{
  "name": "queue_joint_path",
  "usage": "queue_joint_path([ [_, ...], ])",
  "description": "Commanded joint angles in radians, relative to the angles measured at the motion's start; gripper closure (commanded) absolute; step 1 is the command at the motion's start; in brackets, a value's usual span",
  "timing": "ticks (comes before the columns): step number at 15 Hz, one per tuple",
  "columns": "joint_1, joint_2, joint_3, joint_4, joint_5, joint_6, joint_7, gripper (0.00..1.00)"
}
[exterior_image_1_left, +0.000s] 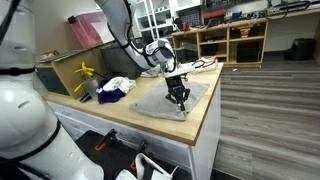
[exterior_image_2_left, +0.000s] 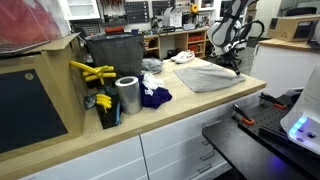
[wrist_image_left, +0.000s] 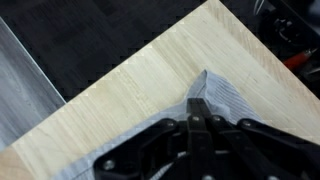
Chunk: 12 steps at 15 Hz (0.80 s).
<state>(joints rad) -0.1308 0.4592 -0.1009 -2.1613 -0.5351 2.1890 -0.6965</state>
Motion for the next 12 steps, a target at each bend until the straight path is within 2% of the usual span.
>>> queue_joint_path([
  [1,-0.011,-0.041,-0.007,-0.063,-0.036,0.04,0.016,1.0],
  [6,-0.019,-0.071,-0.001,-0.144,-0.047,0.094,0.008,1.0],
  [9,-0.019,-0.084,0.013,-0.163,-0.022,0.073,-0.024,1.0],
  [11,-0.031,-0.102,0.03,-0.177,0.009,0.024,-0.104,1.0],
  [12,-0.079,-0.163,0.0,-0.262,-0.016,0.032,-0.212,1.0],
])
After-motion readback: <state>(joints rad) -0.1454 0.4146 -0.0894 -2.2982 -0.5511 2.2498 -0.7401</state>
